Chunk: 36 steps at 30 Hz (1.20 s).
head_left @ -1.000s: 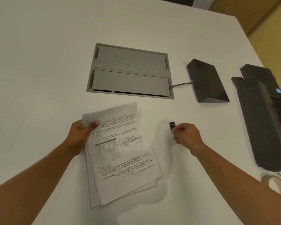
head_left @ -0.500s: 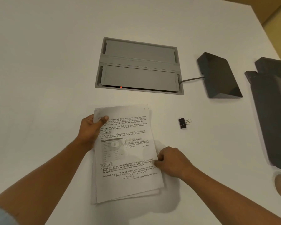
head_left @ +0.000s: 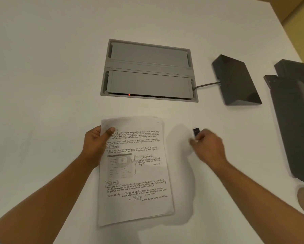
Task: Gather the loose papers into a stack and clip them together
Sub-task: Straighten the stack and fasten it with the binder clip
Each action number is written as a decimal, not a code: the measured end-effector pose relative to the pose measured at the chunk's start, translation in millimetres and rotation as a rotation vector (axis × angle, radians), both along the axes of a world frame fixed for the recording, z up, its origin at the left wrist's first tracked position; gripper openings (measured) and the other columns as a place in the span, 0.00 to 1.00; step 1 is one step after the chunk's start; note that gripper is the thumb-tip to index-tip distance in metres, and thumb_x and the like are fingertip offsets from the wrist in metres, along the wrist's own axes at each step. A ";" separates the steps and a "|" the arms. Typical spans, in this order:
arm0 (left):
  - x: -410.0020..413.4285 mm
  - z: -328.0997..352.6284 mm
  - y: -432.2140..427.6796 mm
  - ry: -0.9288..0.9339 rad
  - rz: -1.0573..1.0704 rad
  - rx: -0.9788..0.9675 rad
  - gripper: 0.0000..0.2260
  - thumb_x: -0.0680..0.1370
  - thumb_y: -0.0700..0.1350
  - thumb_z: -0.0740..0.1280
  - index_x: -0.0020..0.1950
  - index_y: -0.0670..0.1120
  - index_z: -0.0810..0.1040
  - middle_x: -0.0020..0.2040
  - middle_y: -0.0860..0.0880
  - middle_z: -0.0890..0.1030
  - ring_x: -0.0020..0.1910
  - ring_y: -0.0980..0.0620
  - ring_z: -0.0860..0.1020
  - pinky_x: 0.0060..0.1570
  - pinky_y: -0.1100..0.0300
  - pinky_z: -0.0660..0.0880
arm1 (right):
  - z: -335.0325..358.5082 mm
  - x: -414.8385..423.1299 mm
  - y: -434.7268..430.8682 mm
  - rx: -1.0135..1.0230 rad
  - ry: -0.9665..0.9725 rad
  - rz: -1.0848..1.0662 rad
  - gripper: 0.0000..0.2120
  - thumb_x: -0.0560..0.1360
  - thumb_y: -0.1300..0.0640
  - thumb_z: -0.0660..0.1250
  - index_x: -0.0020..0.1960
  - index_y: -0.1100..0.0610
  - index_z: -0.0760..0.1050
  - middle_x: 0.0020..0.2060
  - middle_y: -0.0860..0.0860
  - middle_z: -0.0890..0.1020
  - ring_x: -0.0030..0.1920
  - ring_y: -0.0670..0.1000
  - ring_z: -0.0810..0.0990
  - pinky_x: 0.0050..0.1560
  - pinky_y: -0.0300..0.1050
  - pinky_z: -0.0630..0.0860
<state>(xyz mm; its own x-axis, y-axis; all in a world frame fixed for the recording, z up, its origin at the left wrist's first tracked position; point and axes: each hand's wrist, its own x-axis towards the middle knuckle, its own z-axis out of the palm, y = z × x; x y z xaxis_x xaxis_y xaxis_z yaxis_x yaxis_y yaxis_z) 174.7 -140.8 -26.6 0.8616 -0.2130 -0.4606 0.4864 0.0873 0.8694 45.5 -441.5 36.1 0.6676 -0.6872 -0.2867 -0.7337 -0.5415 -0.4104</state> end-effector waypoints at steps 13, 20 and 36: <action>0.9 2.1 3.5 0.018 -0.019 -0.026 0.06 0.78 0.42 0.70 0.48 0.38 0.82 0.43 0.41 0.87 0.41 0.42 0.86 0.41 0.49 0.84 | -11.9 35.9 -57.4 0.222 0.061 -0.131 0.06 0.70 0.59 0.74 0.35 0.57 0.79 0.34 0.54 0.80 0.36 0.55 0.76 0.40 0.49 0.75; 1.5 4.2 1.6 0.037 -0.003 -0.049 0.04 0.78 0.40 0.69 0.46 0.40 0.82 0.42 0.42 0.87 0.40 0.44 0.86 0.40 0.51 0.84 | 25.4 52.6 -25.1 0.468 -0.052 -0.037 0.04 0.71 0.63 0.74 0.42 0.64 0.81 0.43 0.56 0.84 0.42 0.54 0.80 0.46 0.48 0.79; 3.1 1.3 3.5 0.026 -0.009 -0.023 0.05 0.78 0.41 0.70 0.45 0.42 0.84 0.42 0.43 0.87 0.41 0.45 0.86 0.40 0.53 0.83 | 65.3 128.2 74.4 0.424 -0.029 0.551 0.18 0.61 0.58 0.83 0.49 0.53 0.83 0.41 0.46 0.85 0.42 0.44 0.84 0.36 0.29 0.76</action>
